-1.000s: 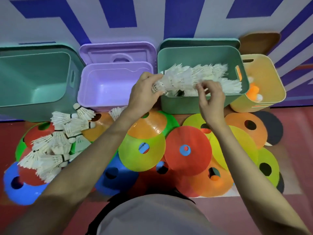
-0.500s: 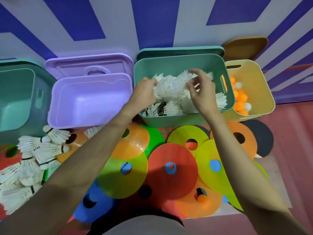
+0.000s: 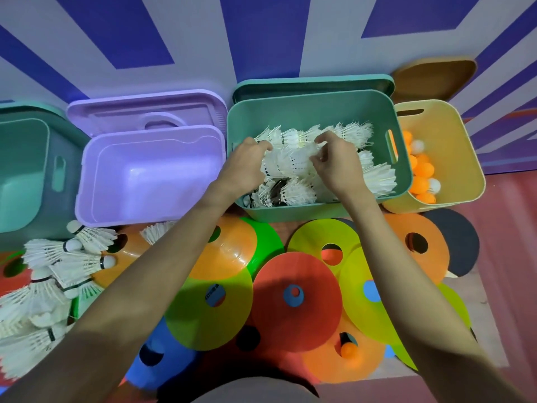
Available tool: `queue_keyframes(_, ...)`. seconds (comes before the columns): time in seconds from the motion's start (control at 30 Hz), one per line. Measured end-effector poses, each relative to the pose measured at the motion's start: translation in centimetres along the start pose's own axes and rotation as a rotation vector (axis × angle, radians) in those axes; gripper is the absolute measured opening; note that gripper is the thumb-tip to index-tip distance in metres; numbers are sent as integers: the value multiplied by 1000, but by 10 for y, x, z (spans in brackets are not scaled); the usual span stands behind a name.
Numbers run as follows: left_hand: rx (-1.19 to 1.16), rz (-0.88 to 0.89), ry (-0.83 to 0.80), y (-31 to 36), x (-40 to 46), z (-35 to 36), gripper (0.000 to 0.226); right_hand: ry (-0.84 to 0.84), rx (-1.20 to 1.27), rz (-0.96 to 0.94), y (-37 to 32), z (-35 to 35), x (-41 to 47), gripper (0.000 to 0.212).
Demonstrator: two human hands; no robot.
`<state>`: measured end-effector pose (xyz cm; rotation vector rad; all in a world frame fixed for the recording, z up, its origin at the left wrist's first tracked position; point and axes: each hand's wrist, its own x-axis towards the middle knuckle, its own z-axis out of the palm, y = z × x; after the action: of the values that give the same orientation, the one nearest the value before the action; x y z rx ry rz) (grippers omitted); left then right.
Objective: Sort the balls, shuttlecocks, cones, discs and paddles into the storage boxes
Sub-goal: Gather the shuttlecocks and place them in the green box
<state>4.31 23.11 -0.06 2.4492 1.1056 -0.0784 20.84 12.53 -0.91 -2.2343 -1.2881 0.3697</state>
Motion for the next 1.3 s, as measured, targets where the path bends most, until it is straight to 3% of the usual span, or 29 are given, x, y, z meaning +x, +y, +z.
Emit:
queue_keyframes(0.1,16,-3,59,2,-3,4,57,-20,-90,-3,-1,0,2,40)
queue_keyframes(0.27,22,34,24,4,-10,3,36,-79,-172,-24,-12,-6,-1,46)
queue_keyframes(0.4,5,71,78,3,-23,-4,42,-86,-215,-42,-20,-13,-14,49)
queue_keyframes(0.67,-202,151,311,-26,-77,-26,35,23,-250,-151,-65,-10,-63,50)
queue_keyframes(0.77,-249,155,367,-55,-108,-27,32,-8,-220,-183,-90,1,-85,49)
queue_keyframes(1.0,-317,-33,391,-138,-180,-23,29,-190,-90,-421,-145,61,-135,37)
queue_keyframes(1.3,-155,-215,420,-233,-259,-25,37,-419,-254,-542,-208,129,-165,38)
